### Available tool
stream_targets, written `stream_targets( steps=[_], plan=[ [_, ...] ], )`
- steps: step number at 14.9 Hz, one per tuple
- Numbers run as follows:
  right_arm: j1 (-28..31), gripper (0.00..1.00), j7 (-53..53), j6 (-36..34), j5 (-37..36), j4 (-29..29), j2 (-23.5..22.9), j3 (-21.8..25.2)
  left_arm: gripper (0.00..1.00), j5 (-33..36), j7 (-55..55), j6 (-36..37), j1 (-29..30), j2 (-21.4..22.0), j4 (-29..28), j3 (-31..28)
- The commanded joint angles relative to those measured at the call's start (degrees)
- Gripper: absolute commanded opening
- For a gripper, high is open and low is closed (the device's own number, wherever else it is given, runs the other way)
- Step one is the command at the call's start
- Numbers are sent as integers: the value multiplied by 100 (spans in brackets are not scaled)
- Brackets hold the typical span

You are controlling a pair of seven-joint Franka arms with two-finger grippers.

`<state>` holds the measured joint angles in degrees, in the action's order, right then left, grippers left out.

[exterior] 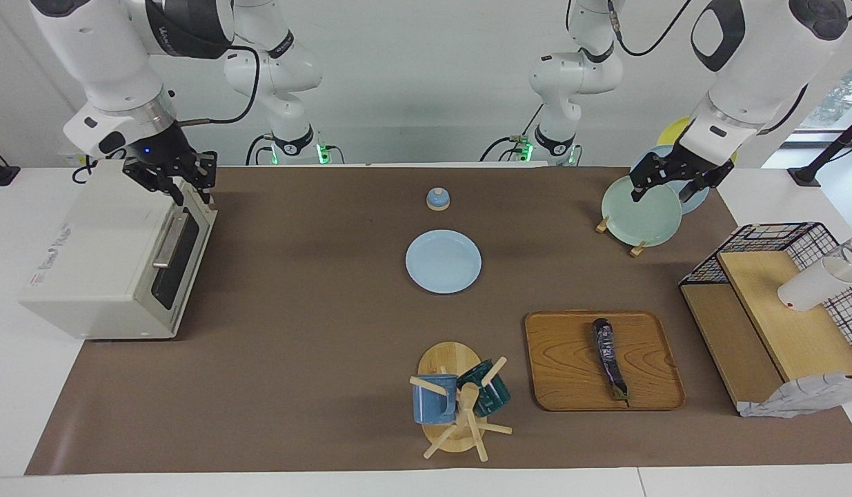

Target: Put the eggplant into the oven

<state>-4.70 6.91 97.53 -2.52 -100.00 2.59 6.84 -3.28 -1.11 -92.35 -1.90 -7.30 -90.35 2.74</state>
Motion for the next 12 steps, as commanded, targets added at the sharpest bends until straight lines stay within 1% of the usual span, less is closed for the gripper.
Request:
stream_targets(
  steps=[1,2,4,6,8,9,11,12],
  plan=[
    [66,0,-952,556,-283,-905,365,-25,100,-59,-47,-159,-39,-920,649,-10],
    [118,0,-990,617,-310,-976,339,-16,100,-59,-47,-386,-56,-1087,650,-10],
    [268,0,-658,635,-328,-1082,295,-16,100,-85,-56,-616,-74,-1430,693,-10],
    [381,0,-508,950,-502,-1345,286,-7,100,-59,-56,-704,-118,-1843,974,-10],
    [549,0,-96,1171,-653,-1504,269,-16,100,-50,-56,-967,-162,-2273,1150,-10],
    [593,0,-50,1198,-653,-1539,260,-16,100,-24,-56,-1186,-275,-2415,1151,-19],
    [646,0,-24,1207,-662,-1680,251,-7,100,-15,-56,-1591,-312,-2714,1133,-19],
    [681,0,-6,1207,-662,-1689,251,-7,100,11,-47,-1854,-285,-2741,1107,-19]
  ],
)
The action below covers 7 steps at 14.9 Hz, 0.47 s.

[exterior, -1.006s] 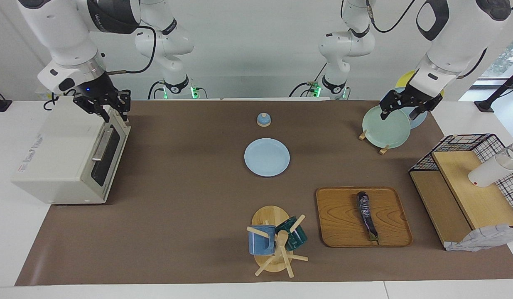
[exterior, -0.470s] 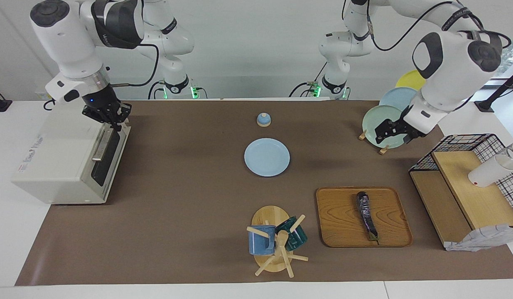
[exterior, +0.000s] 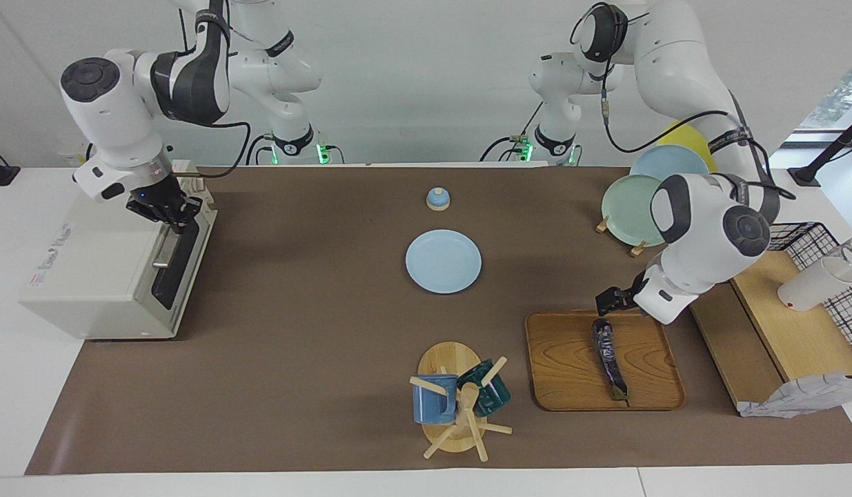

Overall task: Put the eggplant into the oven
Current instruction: 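Grasp the eggplant with the left gripper while the right gripper reaches the oven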

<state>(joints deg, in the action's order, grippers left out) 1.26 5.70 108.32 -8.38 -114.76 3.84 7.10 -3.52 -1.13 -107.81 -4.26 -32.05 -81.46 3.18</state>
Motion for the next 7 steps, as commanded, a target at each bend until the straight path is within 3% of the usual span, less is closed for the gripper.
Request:
stream_targets(
  steps=[1,3,7],
  plan=[
    [85,0,124,128,-111,-213,117,-33,100,123,-27,-468,-75,-266,114,-64],
    [93,0,124,128,-112,-292,125,-33,100,517,-19,-697,-110,-258,-210,-55],
    [172,0,150,136,-103,-433,143,-33,100,510,-1,-909,-127,-178,-528,-46]
  ],
)
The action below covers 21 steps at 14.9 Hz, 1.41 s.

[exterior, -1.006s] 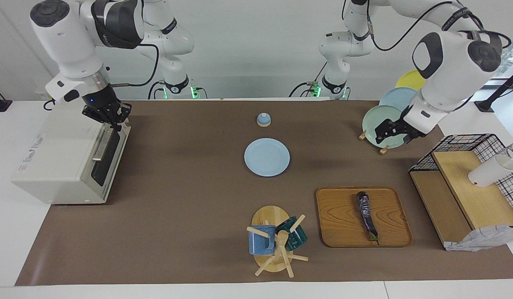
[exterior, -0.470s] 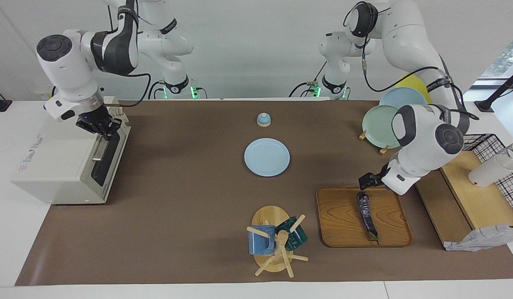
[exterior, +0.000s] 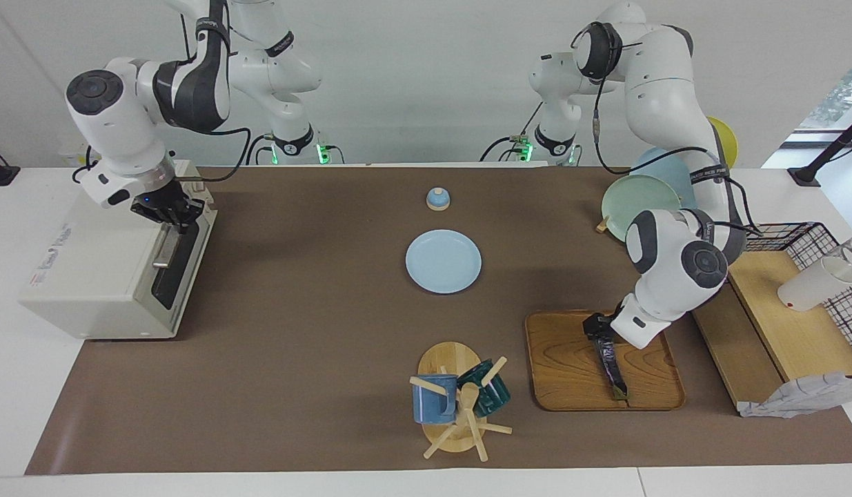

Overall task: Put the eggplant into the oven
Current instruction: 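Grasp the eggplant with the left gripper while the right gripper reaches the oven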

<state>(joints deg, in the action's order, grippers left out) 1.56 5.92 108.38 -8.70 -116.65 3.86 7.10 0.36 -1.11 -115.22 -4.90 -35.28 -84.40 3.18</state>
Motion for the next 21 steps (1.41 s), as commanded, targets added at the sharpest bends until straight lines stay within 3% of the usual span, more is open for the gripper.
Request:
stream_targets(
  steps=[1,3,5,7,10,14,17,21],
  plan=[
    [160,0,163,139,-27,-279,142,-33,100,122,5,-290,-73,188,-374,-46],
    [134,0,173,349,26,-436,159,-33,98,122,14,-527,-73,267,-603,-46],
    [117,0,173,543,43,-604,159,-42,86,122,23,-449,-64,268,-569,-37],
    [99,0,155,639,44,-622,116,-42,64,122,23,-309,-64,268,-482,-37],
    [-59,0,120,930,113,-683,54,-42,51,113,23,-80,-81,241,-288,-37],
    [-218,0,146,-262,44,298,-113,-68,41,87,23,-89,-99,241,-288,-37],
    [-147,0,234,-362,-289,380,-69,-59,0,69,23,-71,-90,276,-288,-37],
    [-16,0,348,-108,-449,109,10,-42,0,-316,23,340,-99,863,-349,-2]
  ],
)
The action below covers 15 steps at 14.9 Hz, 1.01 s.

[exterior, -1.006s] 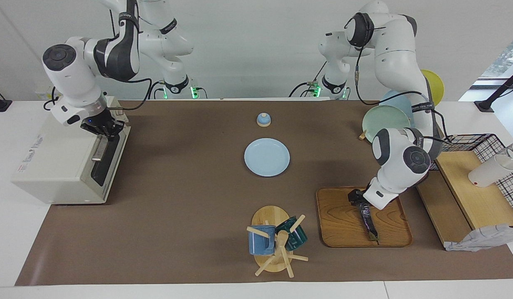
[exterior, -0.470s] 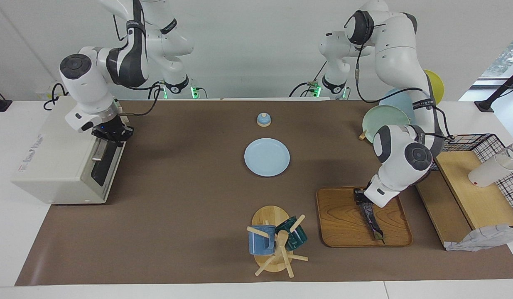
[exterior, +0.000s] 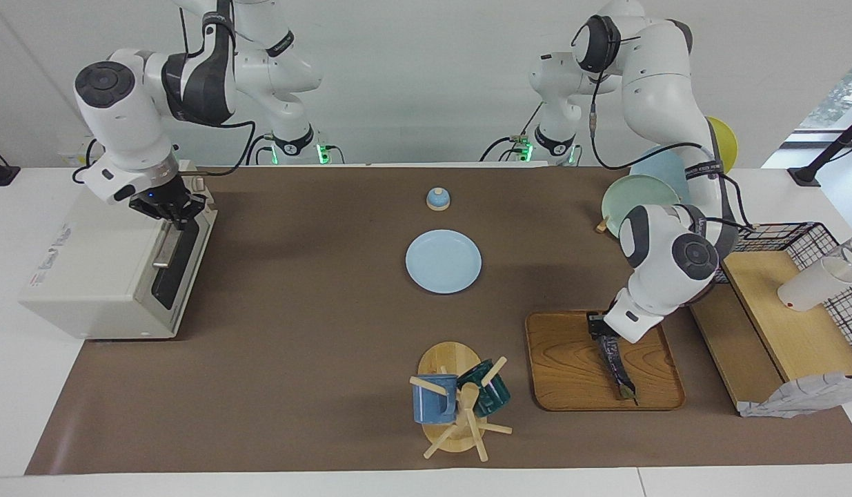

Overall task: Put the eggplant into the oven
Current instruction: 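Place the eggplant on the blue plate while the right gripper opens the oven door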

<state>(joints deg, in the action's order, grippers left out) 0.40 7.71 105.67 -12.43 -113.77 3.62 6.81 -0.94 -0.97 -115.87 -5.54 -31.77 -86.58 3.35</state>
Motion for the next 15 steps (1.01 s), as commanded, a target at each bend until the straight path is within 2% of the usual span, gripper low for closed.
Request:
stream_targets(
  steps=[1,4,7,9,11,14,15],
  plan=[
    [101,0,170,321,-75,-311,86,-13,0,-231,-43,608,-96,705,-148,-1],
    [127,0,187,551,-75,-480,113,-13,0,-686,-271,1241,-316,1312,-244,-1],
    [127,0,170,682,-67,-620,113,-13,0,-828,-1035,1243,-903,2059,-920,8],
    [119,0,152,840,-58,-751,113,-13,0,-1056,-1448,1251,-1255,2288,-1132,8],
    [75,0,117,1007,-14,-866,104,-13,0,-1110,-1835,937,-1790,2455,-1508,8],
    [31,0,38,1280,4,-1007,34,-22,0,-1110,-2074,-212,-2442,2877,-2570,8],
    [31,0,29,1359,4,-1024,-19,-22,0,-1110,-2100,-469,-2609,2887,-2731,8]
  ],
)
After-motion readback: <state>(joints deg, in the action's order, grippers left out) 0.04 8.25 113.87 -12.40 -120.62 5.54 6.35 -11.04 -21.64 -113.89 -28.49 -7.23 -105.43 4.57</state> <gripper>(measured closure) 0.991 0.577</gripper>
